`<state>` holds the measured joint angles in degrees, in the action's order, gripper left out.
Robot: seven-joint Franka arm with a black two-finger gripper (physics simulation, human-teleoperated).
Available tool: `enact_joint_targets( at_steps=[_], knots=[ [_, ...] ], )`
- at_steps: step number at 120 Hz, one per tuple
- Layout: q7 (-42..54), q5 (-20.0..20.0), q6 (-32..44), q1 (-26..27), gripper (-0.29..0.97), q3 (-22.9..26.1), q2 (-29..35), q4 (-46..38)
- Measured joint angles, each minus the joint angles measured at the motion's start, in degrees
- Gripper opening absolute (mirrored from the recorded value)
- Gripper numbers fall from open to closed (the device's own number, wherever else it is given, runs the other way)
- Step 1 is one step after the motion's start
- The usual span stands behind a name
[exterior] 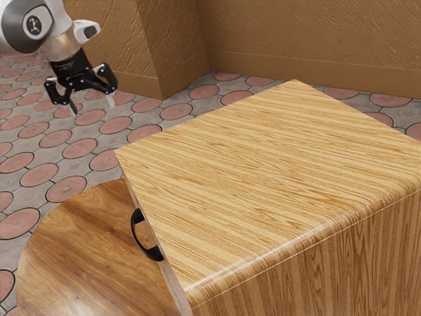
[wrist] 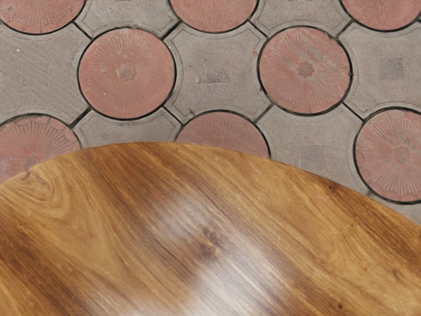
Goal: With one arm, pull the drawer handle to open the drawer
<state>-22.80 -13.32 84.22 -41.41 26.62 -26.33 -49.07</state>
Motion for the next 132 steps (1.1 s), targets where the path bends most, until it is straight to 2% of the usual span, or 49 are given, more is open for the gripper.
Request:
enact_joint_targets(
  at_steps=[22, 47, 58, 73, 90, 113, 124, 128, 132],
  knots=[
    [-4.55, -0.19, 4.94, -0.07, 0.68, 0.0, -0.04, 0.02],
    [-7.83, 0.02, 6.69, -0.15, 0.68, 0.08, 1.62, 0.06],
    [-9.77, 0.31, 5.93, -0.32, 0.68, 0.49, 13.31, -0.14],
    [-13.43, 1.58, 1.84, 0.61, 0.68, 4.74, 21.13, -7.66],
    [-17.33, 2.14, 0.08, 2.0, 0.68, 6.74, 22.78, -11.96],
    [-21.38, 2.58, -0.53, 0.26, 0.68, 6.81, 21.85, -12.62],
    [-22.88, 5.13, 0.41, -1.13, 0.68, 5.61, 25.07, -16.83],
    [-23.36, 7.22, 0.96, -1.09, 0.68, 3.38, 28.46, -20.24],
    [-23.61, 10.51, 1.88, -0.47, 0.68, -0.84, 34.48, -26.12]
  ],
)
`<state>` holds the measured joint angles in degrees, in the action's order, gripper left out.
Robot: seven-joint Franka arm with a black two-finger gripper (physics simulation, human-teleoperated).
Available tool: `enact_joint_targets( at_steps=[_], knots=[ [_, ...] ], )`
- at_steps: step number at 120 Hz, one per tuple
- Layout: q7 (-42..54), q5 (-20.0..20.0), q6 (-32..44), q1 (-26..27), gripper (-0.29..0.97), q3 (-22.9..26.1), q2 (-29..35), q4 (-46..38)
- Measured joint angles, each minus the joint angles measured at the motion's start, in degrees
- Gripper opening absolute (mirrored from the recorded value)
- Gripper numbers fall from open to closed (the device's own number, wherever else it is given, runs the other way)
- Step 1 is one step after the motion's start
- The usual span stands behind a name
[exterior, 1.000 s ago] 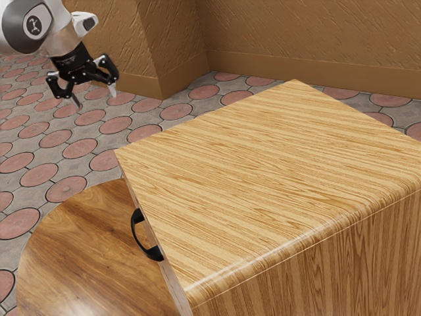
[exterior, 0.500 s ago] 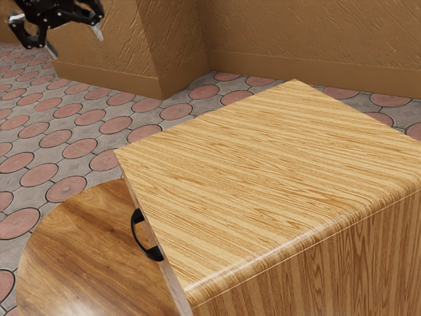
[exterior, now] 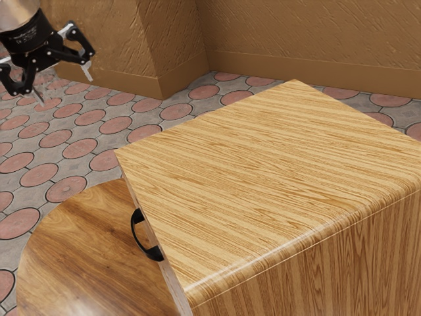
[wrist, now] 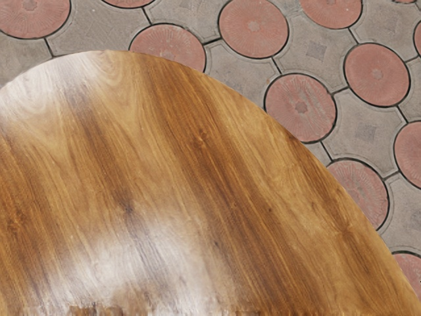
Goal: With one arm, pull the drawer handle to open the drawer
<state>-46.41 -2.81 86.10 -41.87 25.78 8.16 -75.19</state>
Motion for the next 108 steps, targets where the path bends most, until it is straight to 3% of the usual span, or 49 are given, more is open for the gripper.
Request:
enact_joint_targets(
  at_steps=[10, 21, 33, 50, 69, 108],
  knots=[
    [-0.07, 8.96, 3.04, -0.49, 0.68, -9.92, 15.86, -17.06],
    [-0.13, 15.91, 7.0, -0.71, 0.68, -16.04, 28.93, -31.92],
    [-0.19, 20.99, 11.19, -0.75, 0.68, -18.22, 41.81, -44.04],
    [-0.2, 26.05, 11.57, -0.32, 0.68, -19.91, 57.52, -51.78],
    [0.8, 30.26, 10.12, 2.06, 0.68, -19.98, 64.01, -58.36],
    [4.66, 39.07, 9.59, 3.57, 0.67, -15.22, 65.01, -62.62]
  ],
)
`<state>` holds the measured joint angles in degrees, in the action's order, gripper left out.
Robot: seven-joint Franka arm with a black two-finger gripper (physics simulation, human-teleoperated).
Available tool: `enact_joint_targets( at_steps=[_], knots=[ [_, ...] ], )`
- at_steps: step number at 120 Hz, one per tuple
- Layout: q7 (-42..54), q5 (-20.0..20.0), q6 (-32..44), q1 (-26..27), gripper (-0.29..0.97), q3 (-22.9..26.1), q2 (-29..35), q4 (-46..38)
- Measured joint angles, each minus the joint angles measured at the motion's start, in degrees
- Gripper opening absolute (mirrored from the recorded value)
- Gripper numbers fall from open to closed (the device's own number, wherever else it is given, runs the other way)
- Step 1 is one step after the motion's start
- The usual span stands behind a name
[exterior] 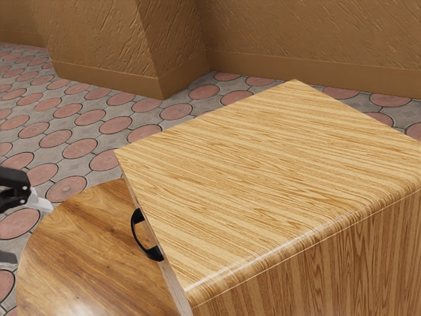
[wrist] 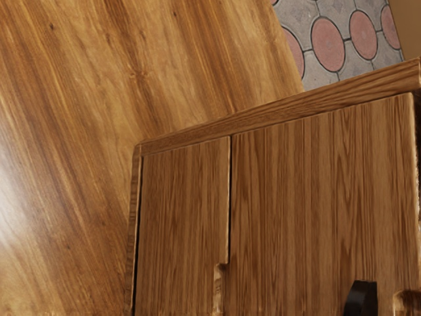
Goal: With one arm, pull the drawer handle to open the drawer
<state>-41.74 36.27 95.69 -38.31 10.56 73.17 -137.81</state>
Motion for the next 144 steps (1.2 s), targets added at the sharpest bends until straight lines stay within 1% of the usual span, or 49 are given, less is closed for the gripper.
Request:
enact_joint_targets(
  at_steps=[22, 40, 65, 80, 93, 113, 144],
  knots=[
    [2.36, 1.43, -3.19, 1.43, 0.67, -0.58, 5.44, -0.12],
    [5.26, 2.09, -5.51, 1.64, 0.67, -0.6, 6.71, -1.48],
    [8.96, 9.14, -7.48, 1.85, 0.67, -0.24, 6.67, -1.54],
    [10.59, 14.39, -7.72, 1.83, 0.67, 3.96, 6.37, -1.36],
    [11.75, 16.88, -7.41, 1.83, 0.67, 6.1, 5.9, -1.27],
    [13.18, 18.26, -7.04, 1.71, 0.67, 7.69, 5.73, -1.36],
    [14.75, 18.55, -6.88, 1.45, 0.67, 8.39, 5.19, -1.67]
  ],
)
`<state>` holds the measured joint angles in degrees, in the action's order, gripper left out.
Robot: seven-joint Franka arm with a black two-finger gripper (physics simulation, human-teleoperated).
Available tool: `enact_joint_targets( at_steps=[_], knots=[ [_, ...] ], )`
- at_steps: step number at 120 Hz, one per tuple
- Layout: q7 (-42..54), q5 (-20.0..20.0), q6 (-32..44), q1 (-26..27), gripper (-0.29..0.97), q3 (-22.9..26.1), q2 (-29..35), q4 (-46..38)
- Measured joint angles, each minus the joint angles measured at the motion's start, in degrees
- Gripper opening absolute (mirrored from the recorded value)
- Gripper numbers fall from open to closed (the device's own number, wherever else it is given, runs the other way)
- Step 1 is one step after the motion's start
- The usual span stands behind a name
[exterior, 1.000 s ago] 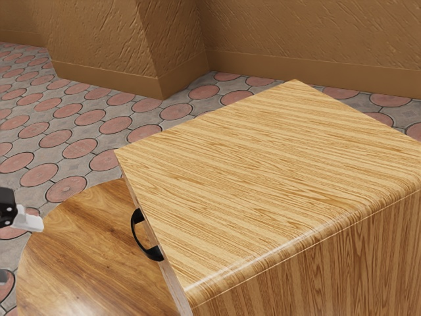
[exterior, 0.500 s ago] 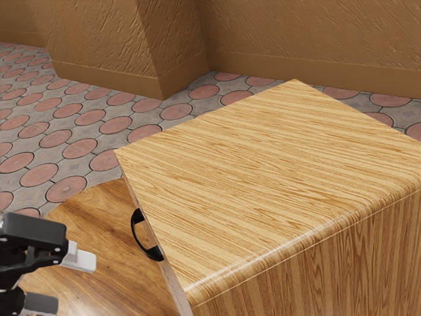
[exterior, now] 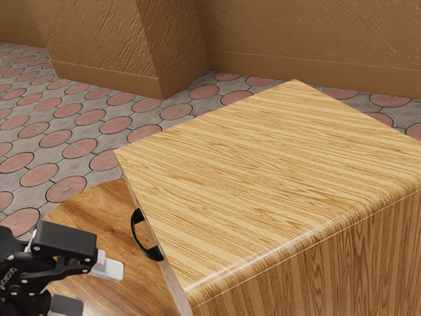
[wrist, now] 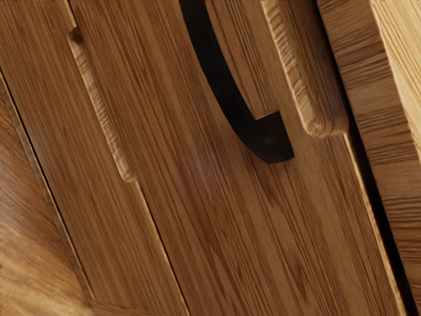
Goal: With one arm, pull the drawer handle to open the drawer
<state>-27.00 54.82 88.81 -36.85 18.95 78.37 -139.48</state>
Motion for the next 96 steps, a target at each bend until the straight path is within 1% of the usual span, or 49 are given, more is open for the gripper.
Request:
enact_joint_targets(
  at_steps=[28, 48, 96],
  knots=[
    [0.99, -0.75, -0.1, -0.41, 0.67, -0.6, -0.18, -0.34],
    [1.52, -0.96, 0.04, -2.84, 0.67, -0.75, -0.91, -0.49],
    [2.41, -1.02, 0.62, -5.2, 0.67, -0.9, -2.54, -1.68]
  ],
)
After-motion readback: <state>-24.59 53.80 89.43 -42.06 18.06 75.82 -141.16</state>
